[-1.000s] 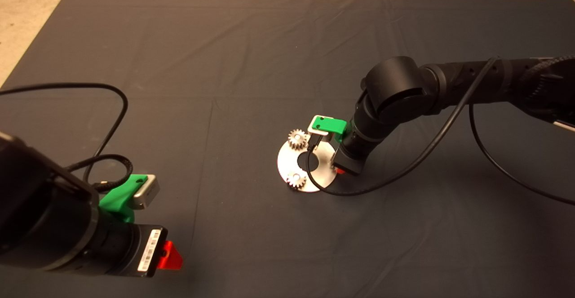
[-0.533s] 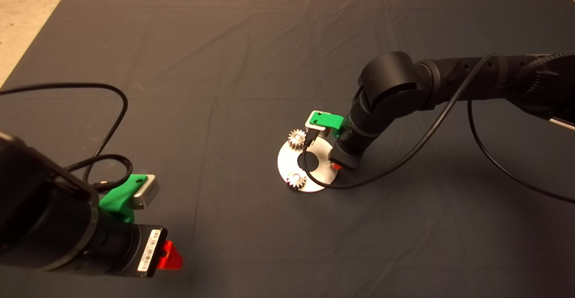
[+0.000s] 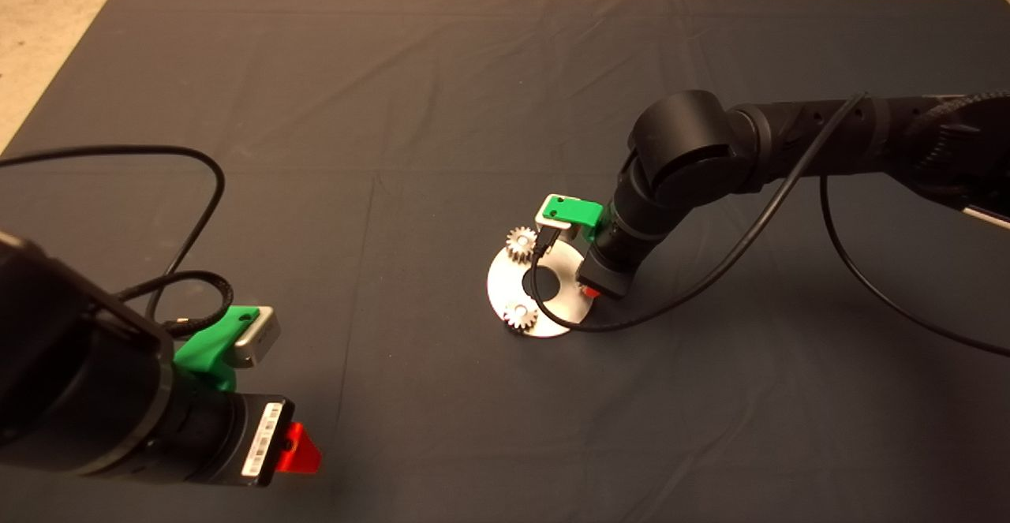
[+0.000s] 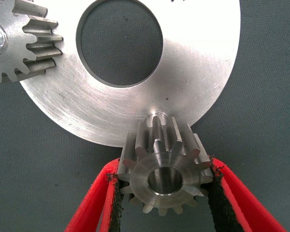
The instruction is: Install three planetary gears onto the carrier pins
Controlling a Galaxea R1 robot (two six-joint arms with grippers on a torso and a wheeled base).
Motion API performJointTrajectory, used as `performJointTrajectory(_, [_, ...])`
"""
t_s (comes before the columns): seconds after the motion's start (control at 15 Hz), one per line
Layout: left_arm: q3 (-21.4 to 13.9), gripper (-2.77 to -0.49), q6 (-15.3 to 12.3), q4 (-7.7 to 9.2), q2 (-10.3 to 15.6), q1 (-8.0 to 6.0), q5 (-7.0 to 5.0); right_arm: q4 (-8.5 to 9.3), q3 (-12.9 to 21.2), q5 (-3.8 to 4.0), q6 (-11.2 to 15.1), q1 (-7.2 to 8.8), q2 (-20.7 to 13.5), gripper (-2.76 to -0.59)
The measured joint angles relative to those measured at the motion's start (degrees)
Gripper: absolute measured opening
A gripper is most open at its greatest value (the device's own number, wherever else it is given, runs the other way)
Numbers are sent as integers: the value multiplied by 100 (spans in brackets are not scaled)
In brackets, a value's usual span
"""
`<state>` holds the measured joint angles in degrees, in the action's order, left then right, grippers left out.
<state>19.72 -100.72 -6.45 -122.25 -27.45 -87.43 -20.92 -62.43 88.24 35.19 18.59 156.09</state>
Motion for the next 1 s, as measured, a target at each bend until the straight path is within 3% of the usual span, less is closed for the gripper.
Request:
performJointTrajectory(0.13, [0,-95,0,0,0,0,0,-5,-5,42,0,-2,30,-230])
performJointTrajectory(0.53, [0,-95,0,0,0,0,0,-20,-17,42,0,1,45,-230])
performJointTrajectory(1.0, [0,-95,0,0,0,0,0,-60,-35,-9,9,14,45,-230])
